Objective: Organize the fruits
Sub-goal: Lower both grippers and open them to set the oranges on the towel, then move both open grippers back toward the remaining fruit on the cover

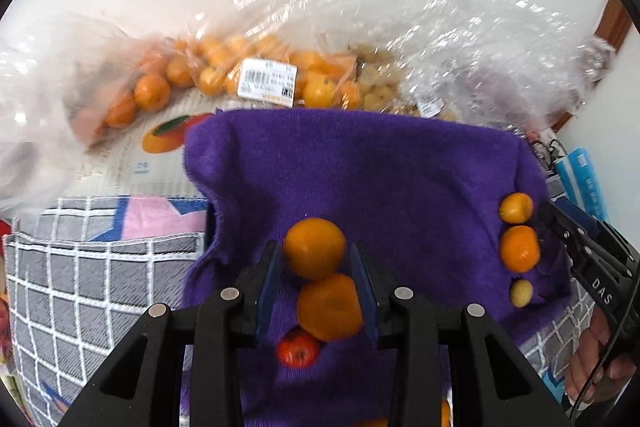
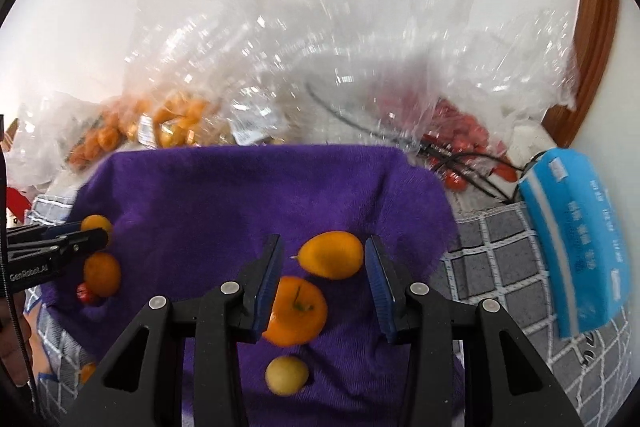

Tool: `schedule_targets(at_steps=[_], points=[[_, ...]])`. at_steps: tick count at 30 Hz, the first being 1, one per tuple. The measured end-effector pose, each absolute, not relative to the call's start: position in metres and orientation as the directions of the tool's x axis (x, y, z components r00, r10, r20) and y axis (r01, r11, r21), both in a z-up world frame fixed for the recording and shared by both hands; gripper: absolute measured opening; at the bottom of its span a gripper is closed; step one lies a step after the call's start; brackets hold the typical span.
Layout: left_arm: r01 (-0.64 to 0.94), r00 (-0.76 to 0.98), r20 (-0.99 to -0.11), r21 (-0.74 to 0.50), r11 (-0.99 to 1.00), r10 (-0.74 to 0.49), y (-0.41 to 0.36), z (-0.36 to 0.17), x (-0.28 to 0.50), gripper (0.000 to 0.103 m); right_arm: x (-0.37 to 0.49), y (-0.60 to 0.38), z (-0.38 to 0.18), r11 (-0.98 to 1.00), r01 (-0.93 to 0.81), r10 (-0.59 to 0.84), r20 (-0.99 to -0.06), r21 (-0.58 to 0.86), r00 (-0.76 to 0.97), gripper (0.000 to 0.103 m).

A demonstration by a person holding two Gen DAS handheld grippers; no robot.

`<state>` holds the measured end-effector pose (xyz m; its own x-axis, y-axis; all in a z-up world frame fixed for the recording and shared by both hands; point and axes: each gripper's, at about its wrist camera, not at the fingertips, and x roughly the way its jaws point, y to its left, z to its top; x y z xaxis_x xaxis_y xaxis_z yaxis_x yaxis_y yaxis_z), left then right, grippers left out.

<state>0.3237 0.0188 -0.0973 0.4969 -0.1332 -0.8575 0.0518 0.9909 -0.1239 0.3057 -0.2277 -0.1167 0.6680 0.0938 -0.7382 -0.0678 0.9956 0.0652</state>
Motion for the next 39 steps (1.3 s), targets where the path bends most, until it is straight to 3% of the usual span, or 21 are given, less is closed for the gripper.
schedule_targets(at_steps=[5,16,27,39], points=[[0.053,0.540,-0.831,-0.127,0.991,-0.135,0.023,-0.074,0.292,0.035,0.263,-0.222,-0.100,0.995,-0.078,0.094,-0.701,0.055,0.707,0.044],[0.061,0.612,-0.781,-0.111,0.992,-0.125,0.028,-0.053,0.214,0.049,0.182,-0.214,-0.103,0.990,-0.086,0.141,-0.706,0.113,0.694,0.044],[0.025,0.618,-0.778,-0.127,0.992,-0.116,0.044,-0.081,0.158,0.049,0.139,-0.200,-0.129,0.987,-0.115,0.161,-0.716,0.113,0.679,0.043],[0.021,0.605,-0.788,-0.129,0.991,-0.115,0.056,-0.104,0.152,0.049,0.153,-0.180,-0.151,0.984,-0.141,0.176,-0.745,0.111,0.644,0.037]])
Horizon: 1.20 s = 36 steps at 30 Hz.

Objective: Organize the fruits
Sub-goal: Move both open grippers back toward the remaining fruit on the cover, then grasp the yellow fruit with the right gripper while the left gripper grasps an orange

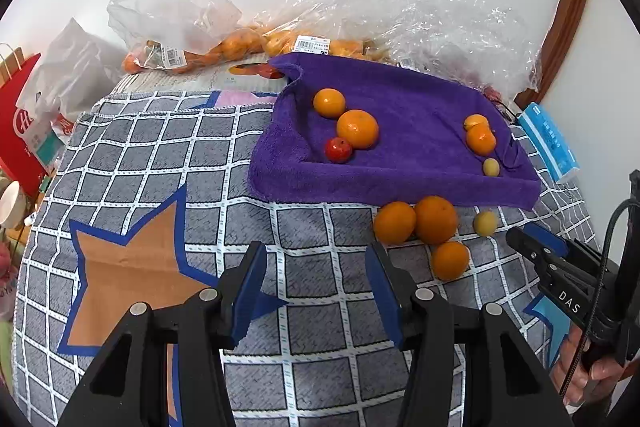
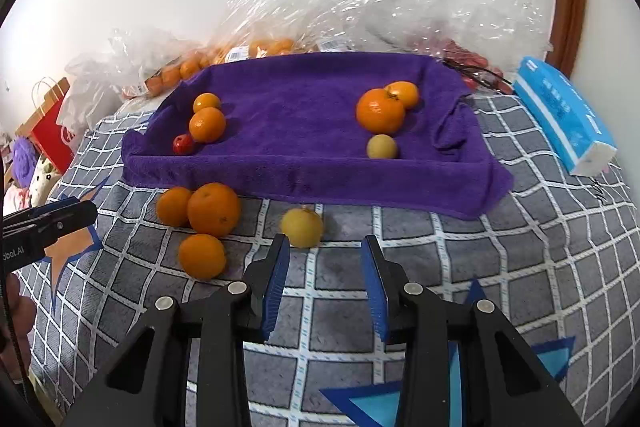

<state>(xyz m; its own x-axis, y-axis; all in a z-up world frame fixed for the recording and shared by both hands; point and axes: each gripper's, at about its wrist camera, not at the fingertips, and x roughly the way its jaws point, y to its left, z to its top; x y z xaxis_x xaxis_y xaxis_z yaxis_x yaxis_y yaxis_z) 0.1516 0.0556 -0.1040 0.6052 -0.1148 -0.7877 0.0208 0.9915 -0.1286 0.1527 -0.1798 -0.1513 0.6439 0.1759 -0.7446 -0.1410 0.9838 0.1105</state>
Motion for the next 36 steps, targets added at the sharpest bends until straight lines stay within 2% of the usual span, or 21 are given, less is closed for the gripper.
schedule_targets(at_steps=[12,16,26,28,36], points=[[0.066,0.587,-0.785,-0.198,0.978,-0.198,0.059,-0.117,0.162,0.049,0.178,-0.161,-0.172,0.983,-0.166,0.169,-0.776,0.084,0.608,0.037],[0.080,0.579,-0.789,-0.197,0.977,-0.206,0.053,-0.120,0.163,0.049,0.179,-0.162,-0.176,0.982,-0.168,0.174,-0.777,0.089,0.605,0.028],[0.134,0.559,-0.795,-0.192,0.972,-0.235,0.024,-0.128,0.173,0.049,0.159,-0.187,-0.165,0.988,-0.139,0.148,-0.739,0.075,0.657,0.028],[0.138,0.545,-0.805,-0.190,0.972,-0.235,0.019,-0.133,0.176,0.045,0.155,-0.194,-0.166,0.990,-0.123,0.131,-0.740,0.065,0.660,0.028],[0.156,0.531,-0.819,-0.156,0.975,-0.216,0.000,-0.146,0.187,0.043,0.144,-0.209,-0.171,0.991,-0.104,0.128,-0.739,0.078,0.662,0.028]])
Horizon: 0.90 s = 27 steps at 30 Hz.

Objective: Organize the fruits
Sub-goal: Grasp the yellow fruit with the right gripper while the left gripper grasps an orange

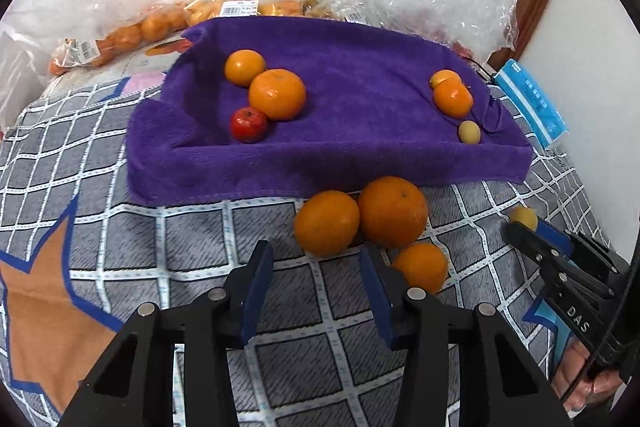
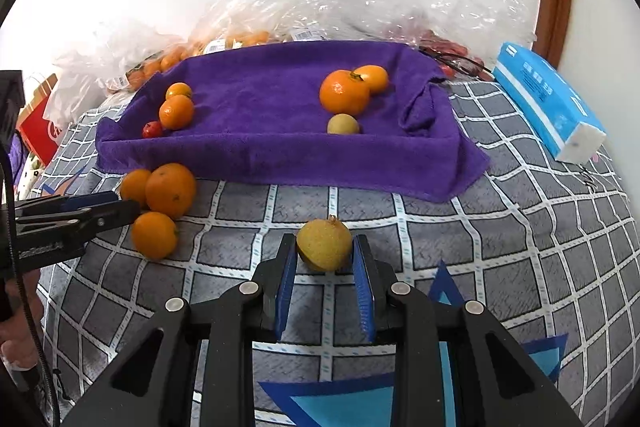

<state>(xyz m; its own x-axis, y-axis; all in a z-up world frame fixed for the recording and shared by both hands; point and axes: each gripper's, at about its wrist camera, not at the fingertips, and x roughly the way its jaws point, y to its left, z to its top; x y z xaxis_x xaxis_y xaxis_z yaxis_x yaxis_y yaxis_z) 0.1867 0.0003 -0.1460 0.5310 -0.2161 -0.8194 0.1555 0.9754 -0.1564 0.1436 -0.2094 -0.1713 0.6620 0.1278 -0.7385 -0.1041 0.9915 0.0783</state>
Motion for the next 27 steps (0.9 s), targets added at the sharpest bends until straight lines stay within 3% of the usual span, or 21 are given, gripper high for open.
schedule_targets(at_steps=[7,9,20,27], points=[[0.153,0.553,-0.812,-0.122,0.981,-0.188,-0.008,-0.148,0.196,0.040,0.140,-0.212,-0.179,0.990,-0.104,0.136,-0.744,0.090,0.654,0.028],[0.158,0.554,-0.808,-0.135,0.978,-0.201,-0.008,-0.148,0.197,0.032,0.139,-0.211,-0.179,0.991,-0.108,0.134,-0.744,0.084,0.655,0.028],[0.115,0.584,-0.806,-0.036,0.993,-0.097,0.011,-0.146,0.171,0.032,0.135,-0.192,-0.178,0.989,-0.136,0.134,-0.738,0.059,0.661,0.028],[0.072,0.609,-0.785,-0.085,0.994,-0.112,0.022,-0.151,0.164,0.032,0.139,-0.196,-0.182,0.986,-0.130,0.162,-0.749,0.102,0.642,0.028]])
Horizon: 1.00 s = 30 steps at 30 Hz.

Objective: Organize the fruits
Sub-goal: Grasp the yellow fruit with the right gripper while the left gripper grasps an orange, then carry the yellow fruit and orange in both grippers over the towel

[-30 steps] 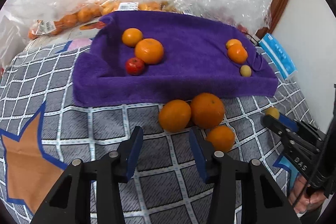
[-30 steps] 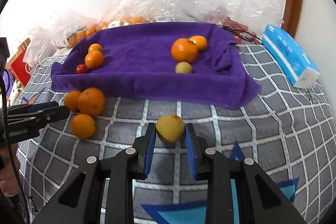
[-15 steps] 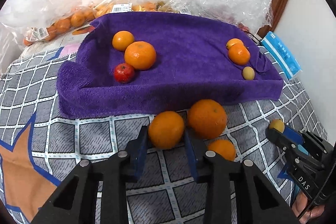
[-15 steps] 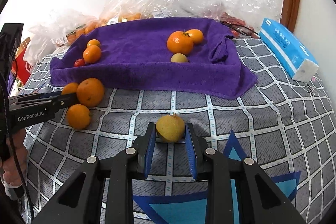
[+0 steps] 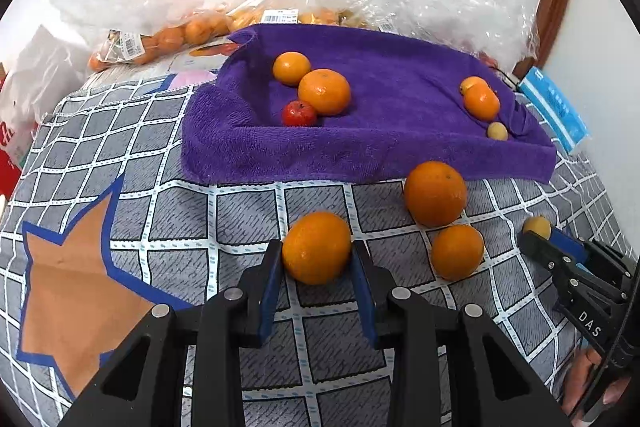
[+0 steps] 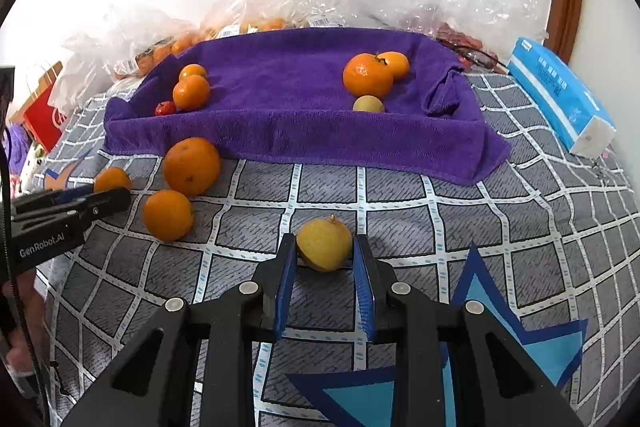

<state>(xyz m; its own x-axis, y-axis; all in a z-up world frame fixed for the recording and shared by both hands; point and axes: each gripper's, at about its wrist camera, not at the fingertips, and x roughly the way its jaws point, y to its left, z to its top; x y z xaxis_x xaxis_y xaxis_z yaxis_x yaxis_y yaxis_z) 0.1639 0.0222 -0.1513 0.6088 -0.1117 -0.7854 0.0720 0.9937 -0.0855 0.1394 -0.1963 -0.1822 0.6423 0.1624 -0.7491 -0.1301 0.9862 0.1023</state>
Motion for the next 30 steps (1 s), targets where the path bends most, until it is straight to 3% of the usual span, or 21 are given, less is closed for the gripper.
schedule_targets(at_steps=[6,15,20,30], points=[[0.071,0.639,-0.764,-0.054,0.996,-0.087,0.015,-0.155,0.160,0.032,0.140,-0.199,-0.182,0.988,-0.110,0.157,-0.749,0.112,0.644,0.028],[0.069,0.645,-0.740,-0.189,0.980,-0.188,0.034,-0.154,0.158,0.032,0.139,-0.197,-0.183,0.989,-0.113,0.144,-0.750,0.093,0.645,0.028],[0.086,0.666,-0.717,-0.202,0.976,-0.207,0.034,-0.149,0.154,0.031,0.134,-0.198,-0.180,0.990,-0.107,0.138,-0.730,0.089,0.669,0.028],[0.118,0.705,-0.678,-0.177,0.977,-0.208,0.031,-0.098,0.151,0.032,0.136,-0.189,-0.135,0.989,-0.135,0.145,-0.671,0.068,0.728,0.028]])
